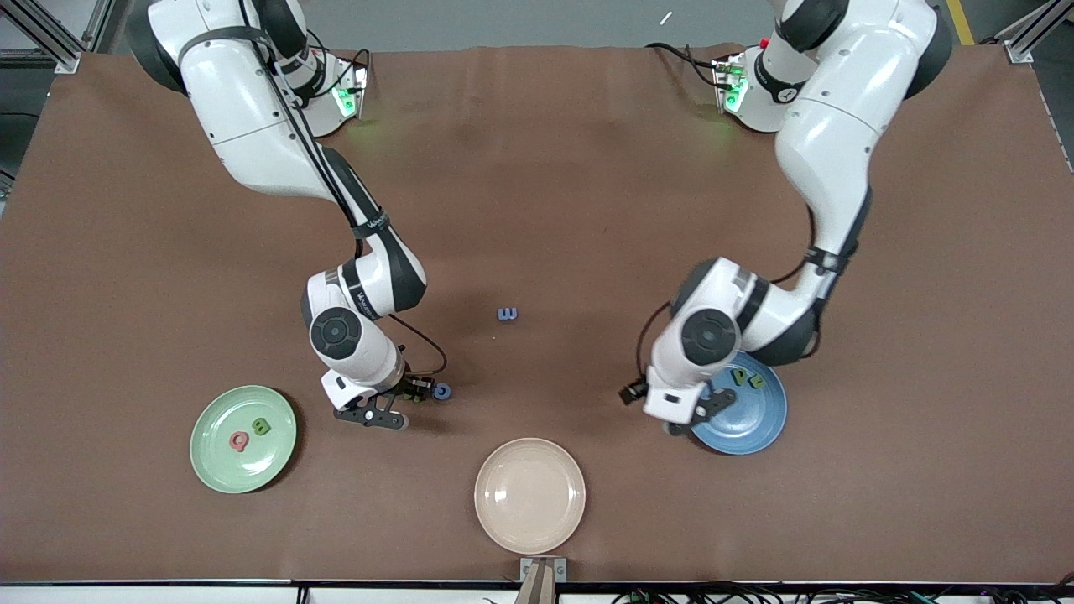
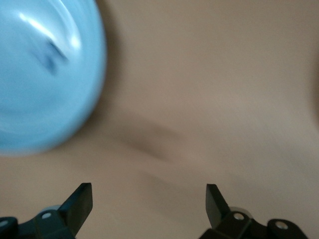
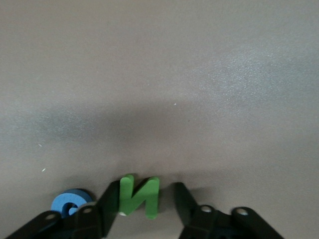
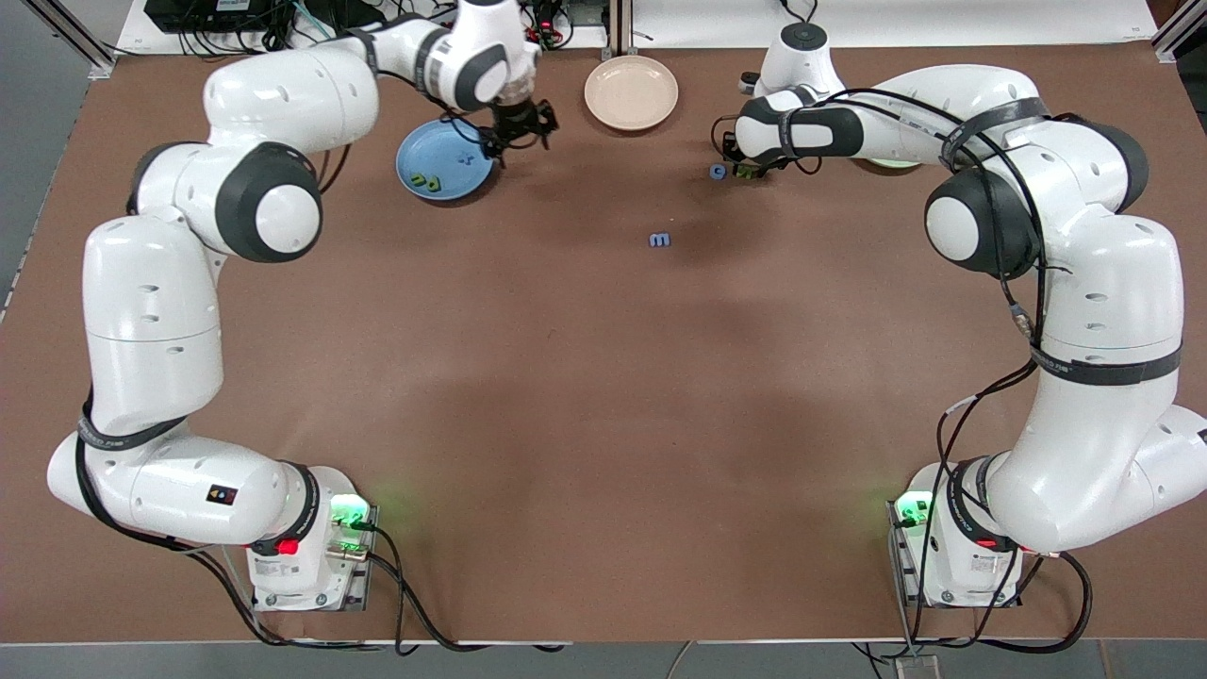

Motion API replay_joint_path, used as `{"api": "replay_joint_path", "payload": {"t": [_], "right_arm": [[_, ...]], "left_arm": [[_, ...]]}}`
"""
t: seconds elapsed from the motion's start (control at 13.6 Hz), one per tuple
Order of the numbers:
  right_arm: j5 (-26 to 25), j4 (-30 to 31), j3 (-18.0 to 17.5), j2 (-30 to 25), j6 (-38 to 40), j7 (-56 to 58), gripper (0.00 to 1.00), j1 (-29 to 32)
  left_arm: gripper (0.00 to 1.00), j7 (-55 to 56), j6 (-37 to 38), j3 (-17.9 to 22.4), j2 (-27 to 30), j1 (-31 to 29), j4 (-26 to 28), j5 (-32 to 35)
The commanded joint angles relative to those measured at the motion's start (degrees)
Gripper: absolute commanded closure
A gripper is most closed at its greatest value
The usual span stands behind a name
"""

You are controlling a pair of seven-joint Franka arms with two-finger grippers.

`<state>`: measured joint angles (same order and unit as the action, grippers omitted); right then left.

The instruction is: Sort upper and lower case letters into plates

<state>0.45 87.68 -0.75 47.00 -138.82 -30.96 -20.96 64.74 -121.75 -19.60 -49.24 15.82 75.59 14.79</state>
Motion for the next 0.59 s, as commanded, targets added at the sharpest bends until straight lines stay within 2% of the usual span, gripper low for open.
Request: {"api": "replay_joint_path", "payload": {"t": [0.0,0.07,0.22,0.52], "right_arm": [[-0.8,1.9,0.5,-0.3,-1.0,-1.3,0.87,0.0],[-0.8,1.8,0.5,-0.4,-0.9,-1.2,0.93,0.2],[-0.9,1.4,1.8,-1.3,0.1,-0.4,0.97,0.7],[-4.8,-1.5,9.2,-4.1,8.8,11.9,0.97,0.7]], "left_arm": [[0.01,4.3,-3.5,0.4,1.5,6.6,2.1,1.9],[0.02,4.3,-5.4,0.4,1.2,9.3,2.1,3.5],[0.03,4.4,-11.5,0.4,-0.8,13.1,2.0,4.1],[0.16,4.7,-12.9,0.9,-2.4,18.5,1.3,4.1]]}}
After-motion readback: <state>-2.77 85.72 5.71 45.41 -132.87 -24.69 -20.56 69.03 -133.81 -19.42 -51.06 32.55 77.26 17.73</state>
